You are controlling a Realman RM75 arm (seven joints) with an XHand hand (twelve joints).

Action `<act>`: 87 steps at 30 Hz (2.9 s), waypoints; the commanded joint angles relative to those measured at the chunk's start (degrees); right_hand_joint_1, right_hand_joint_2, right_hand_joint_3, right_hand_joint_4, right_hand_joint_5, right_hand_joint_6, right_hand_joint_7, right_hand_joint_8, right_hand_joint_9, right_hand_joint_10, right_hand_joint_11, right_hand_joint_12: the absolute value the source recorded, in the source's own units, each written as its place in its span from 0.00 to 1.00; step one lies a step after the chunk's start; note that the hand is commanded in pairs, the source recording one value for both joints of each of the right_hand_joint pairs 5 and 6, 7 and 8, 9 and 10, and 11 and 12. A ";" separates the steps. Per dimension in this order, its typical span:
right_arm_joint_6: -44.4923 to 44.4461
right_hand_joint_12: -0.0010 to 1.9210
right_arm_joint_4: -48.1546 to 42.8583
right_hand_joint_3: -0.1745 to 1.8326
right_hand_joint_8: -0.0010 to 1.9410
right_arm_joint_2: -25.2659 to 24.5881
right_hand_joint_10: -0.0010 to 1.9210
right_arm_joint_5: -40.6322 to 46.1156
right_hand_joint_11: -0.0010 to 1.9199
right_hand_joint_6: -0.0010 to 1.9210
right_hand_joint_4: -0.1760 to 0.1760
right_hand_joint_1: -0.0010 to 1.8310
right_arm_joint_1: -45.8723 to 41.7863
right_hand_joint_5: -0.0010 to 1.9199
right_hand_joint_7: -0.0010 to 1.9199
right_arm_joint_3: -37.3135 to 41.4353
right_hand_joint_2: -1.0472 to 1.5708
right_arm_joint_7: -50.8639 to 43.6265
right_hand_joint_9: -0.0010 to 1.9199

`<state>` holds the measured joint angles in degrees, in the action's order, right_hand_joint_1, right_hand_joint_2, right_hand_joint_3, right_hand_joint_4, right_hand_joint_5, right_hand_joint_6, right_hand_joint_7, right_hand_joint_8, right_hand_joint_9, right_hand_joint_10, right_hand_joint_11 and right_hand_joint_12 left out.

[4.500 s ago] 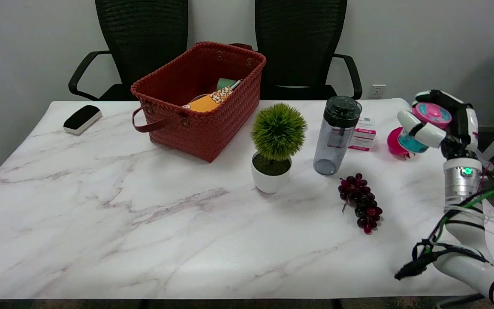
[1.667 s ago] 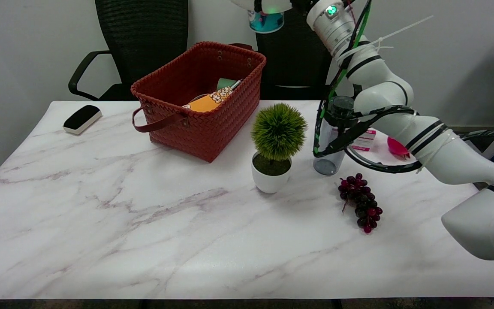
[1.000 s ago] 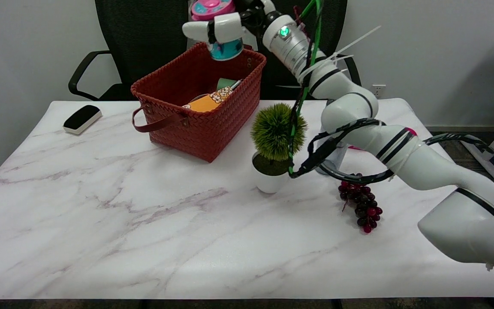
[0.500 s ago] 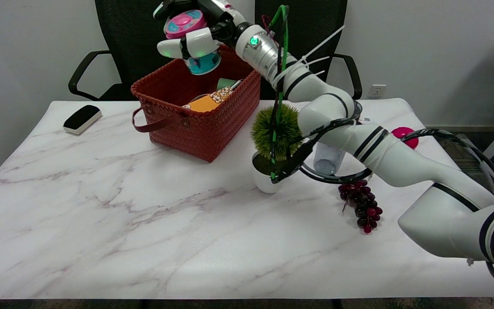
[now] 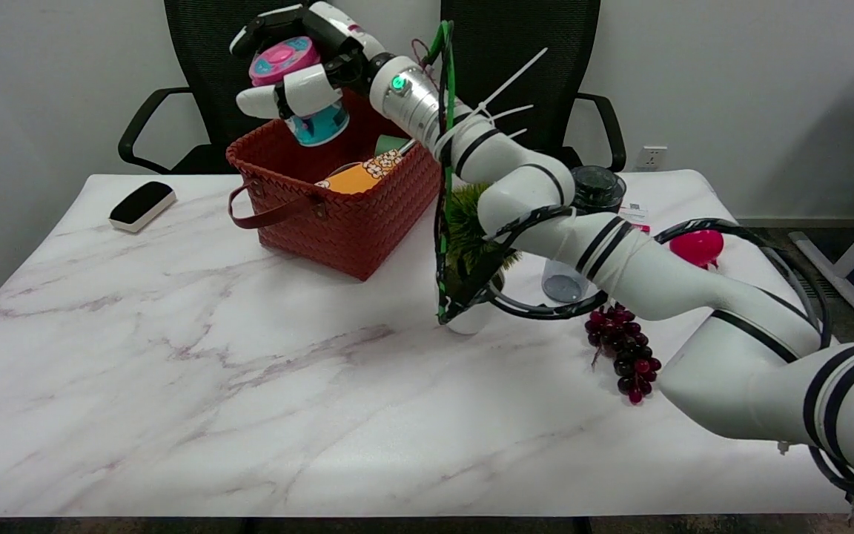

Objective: Place the pink gum jar into the brown storage basket.

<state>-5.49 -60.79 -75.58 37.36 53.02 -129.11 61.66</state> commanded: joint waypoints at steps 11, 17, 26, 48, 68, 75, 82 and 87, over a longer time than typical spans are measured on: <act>-3.26 0.45 18.36 0.35 0.62 -16.30 0.60 -4.54 0.45 0.44 0.50 0.71 3.28 0.44 0.63 0.18 0.81 -0.26 0.60; -7.82 0.46 29.56 0.34 0.62 -20.06 0.60 -4.07 0.46 0.44 0.50 0.71 6.28 0.44 0.63 1.82 0.81 -0.26 0.60; -10.03 0.47 39.90 0.34 0.63 -22.41 0.61 -4.44 0.47 0.46 0.50 0.70 9.77 0.46 0.64 11.14 0.83 -0.39 0.61; -7.60 0.52 51.62 0.35 0.66 -22.30 0.64 -3.82 0.52 0.52 0.50 0.67 13.89 0.52 0.67 24.18 0.88 -9.03 0.64; -7.23 0.44 49.03 0.47 0.58 -23.15 0.38 -3.90 0.44 0.54 0.50 0.67 11.16 0.54 0.58 23.66 0.82 -11.93 0.38; -7.23 0.18 47.64 0.63 0.36 -23.15 0.16 -3.90 0.18 0.48 0.50 0.69 11.06 0.48 0.37 21.43 0.63 -11.77 0.16; -7.69 0.14 44.89 0.60 0.14 -22.64 0.11 -3.90 0.14 0.12 0.50 0.66 10.05 0.12 0.15 19.23 0.40 -11.45 0.11; -8.46 0.13 40.14 0.57 0.10 -21.60 0.10 -3.90 0.13 0.00 0.50 0.66 7.71 0.00 0.10 17.90 0.39 -11.45 0.10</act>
<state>-12.89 -13.46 -98.42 33.52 64.09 -107.60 50.32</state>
